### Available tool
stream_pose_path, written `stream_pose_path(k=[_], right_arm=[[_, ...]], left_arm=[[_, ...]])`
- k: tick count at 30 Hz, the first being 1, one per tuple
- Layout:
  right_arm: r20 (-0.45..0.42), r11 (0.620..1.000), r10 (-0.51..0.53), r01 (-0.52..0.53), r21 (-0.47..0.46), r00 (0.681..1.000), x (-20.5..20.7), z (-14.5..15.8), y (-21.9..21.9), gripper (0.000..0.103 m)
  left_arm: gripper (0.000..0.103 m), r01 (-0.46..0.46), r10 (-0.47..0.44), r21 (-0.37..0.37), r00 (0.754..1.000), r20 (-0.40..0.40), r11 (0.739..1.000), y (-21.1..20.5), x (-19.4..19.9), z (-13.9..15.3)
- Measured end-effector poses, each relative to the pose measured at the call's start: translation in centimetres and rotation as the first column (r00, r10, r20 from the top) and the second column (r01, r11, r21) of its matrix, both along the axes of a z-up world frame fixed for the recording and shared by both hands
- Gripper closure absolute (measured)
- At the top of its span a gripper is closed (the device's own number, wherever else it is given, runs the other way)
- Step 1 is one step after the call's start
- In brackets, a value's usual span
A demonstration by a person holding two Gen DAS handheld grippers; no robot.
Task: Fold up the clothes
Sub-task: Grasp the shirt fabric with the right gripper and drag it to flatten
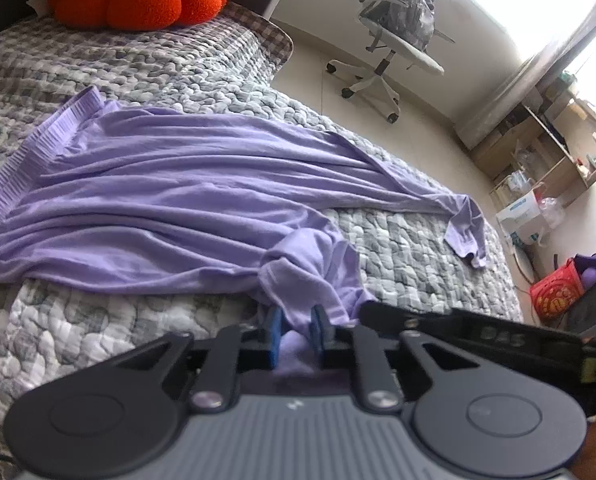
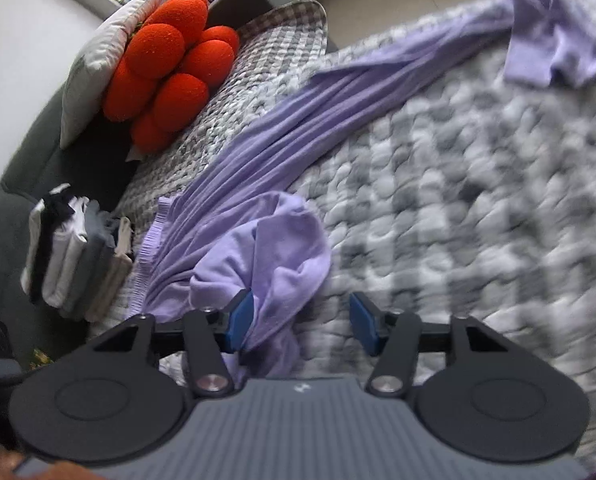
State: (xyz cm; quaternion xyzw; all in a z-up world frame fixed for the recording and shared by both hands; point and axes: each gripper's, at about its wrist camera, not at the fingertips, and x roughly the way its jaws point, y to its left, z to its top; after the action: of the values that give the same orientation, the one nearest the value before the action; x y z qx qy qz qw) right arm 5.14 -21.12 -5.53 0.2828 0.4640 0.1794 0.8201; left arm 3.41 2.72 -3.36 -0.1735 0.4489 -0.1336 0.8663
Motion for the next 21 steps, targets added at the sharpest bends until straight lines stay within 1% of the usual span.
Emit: stream_pose_path(k=[1,2,3,4,5,9,12,16,21], right_arm=[[-0.003,1.000,-0.005,0.005,0.007,1.000,0.1,-0.2,0.1,0.065],[-0.006,1.000,-0.009,0.009,0.014,1.000,0.1,-0.4,0.3,0.080],[-0.001,1.000,-0.014,0.014,0.009,1.000,0.1,-0.5,0.4,0.090],[0.004,1.000,-0.019,0.019,0.003,1.000,0.1,-0.5,0.5,0.095],[0.019,0.999,-0.028,0.028,-0.016,0.999,0.0,-0.2,0.4,0.097],[0.085,0.993,-0.059,0.067,-0.099,0.995,-0.5,0.8,0.3,0.097],[0.130,0.985,-0.080,0.098,-0.144,0.988,-1.1,1.7,-0.1,0.097],[0.186,0.973,-0.105,0.139,-0.182,0.977,-1.7,2.7,-0.7,0.097],[0.245,0.958,-0.143,0.196,-0.208,0.959,-2.1,3.8,-1.8,0.097]], left_arm=[[0.093,-0.007,0.007,-0.002,1.000,0.003,1.000,0.0,0.0,0.0],[0.096,-0.013,0.013,-0.004,1.000,0.006,1.000,0.1,-0.1,0.1],[0.099,-0.023,0.023,-0.003,1.000,0.010,1.000,0.1,-0.1,0.2],[0.101,-0.034,0.034,-0.002,0.999,0.015,0.999,0.2,-0.1,0.3],[0.102,-0.042,0.042,-0.002,0.999,0.020,0.999,0.3,-0.2,0.4],[0.102,-0.056,0.056,-0.010,0.998,0.039,0.998,0.8,-0.4,0.9],[0.102,-0.059,0.060,-0.009,0.997,0.043,0.998,0.9,-0.4,1.0],[0.102,-0.060,0.059,0.024,0.997,0.056,0.998,0.6,-0.5,1.1],[0.102,-0.058,0.056,0.026,0.997,0.060,0.998,0.5,-0.6,1.2]])
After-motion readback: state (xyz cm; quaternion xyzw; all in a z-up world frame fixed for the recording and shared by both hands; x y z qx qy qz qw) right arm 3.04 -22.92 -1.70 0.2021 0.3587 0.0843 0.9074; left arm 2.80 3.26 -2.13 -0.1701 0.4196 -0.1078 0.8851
